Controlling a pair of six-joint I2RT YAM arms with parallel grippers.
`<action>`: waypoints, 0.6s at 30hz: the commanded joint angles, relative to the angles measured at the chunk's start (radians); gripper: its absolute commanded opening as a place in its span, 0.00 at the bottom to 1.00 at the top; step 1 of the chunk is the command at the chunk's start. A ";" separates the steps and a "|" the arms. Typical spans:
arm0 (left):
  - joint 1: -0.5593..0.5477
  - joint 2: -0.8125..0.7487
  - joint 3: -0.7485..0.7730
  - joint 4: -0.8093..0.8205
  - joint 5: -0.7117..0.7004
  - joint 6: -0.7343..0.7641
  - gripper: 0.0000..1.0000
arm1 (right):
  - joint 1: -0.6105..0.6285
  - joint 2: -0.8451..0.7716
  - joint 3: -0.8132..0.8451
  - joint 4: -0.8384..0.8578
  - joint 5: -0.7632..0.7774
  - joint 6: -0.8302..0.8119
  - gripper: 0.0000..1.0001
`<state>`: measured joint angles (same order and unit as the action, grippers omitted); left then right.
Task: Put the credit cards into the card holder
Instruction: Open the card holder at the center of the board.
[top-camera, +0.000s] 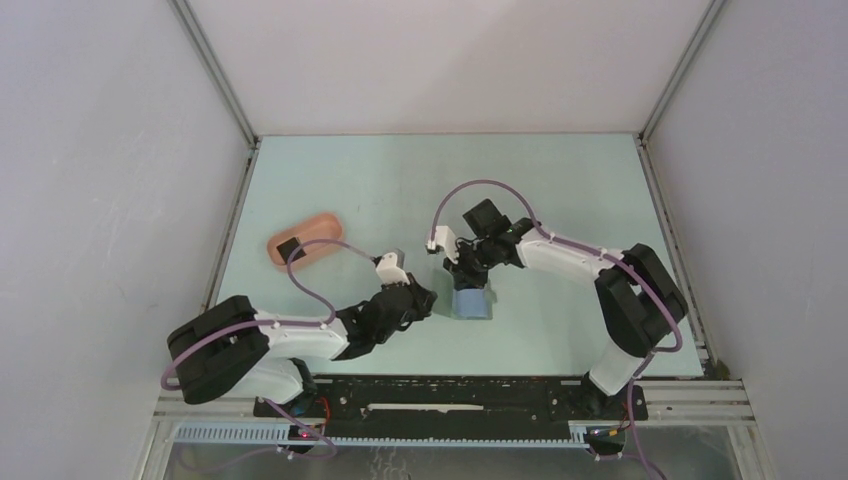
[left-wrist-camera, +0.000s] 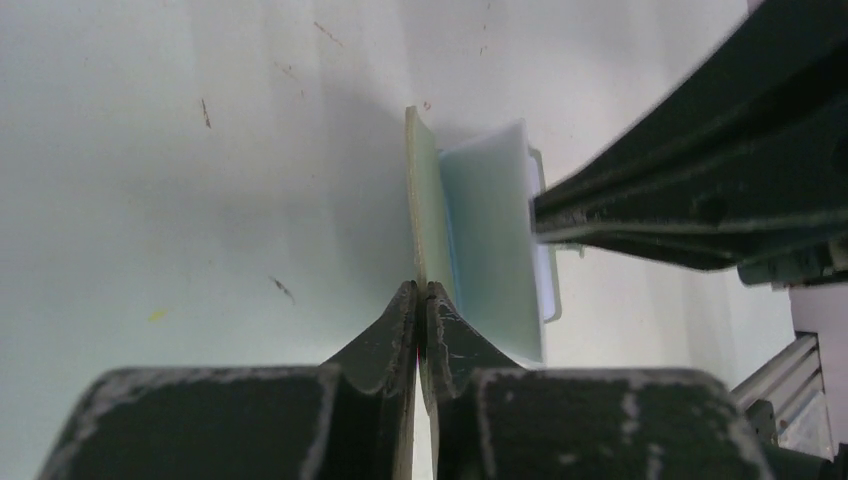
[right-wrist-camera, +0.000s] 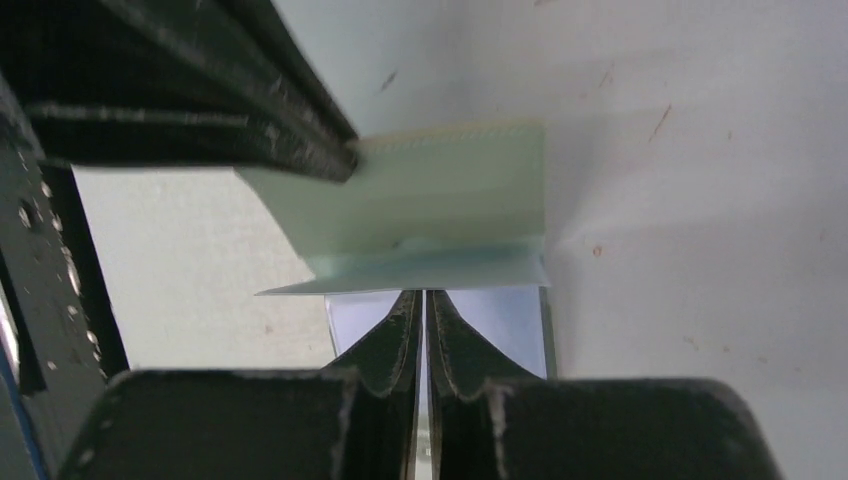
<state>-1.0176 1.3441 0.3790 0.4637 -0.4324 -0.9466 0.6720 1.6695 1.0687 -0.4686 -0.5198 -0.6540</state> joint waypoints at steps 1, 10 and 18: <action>0.019 -0.052 -0.059 0.059 0.058 -0.004 0.14 | 0.023 0.084 0.097 -0.019 -0.051 0.148 0.11; 0.051 -0.233 -0.165 0.050 0.135 0.053 0.43 | 0.039 0.217 0.193 -0.069 -0.055 0.277 0.11; 0.051 -0.397 -0.145 0.019 0.351 0.214 0.47 | 0.037 0.245 0.226 -0.103 -0.092 0.301 0.12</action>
<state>-0.9718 0.9791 0.2192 0.4767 -0.2012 -0.8413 0.7017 1.9114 1.2545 -0.5446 -0.5674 -0.3847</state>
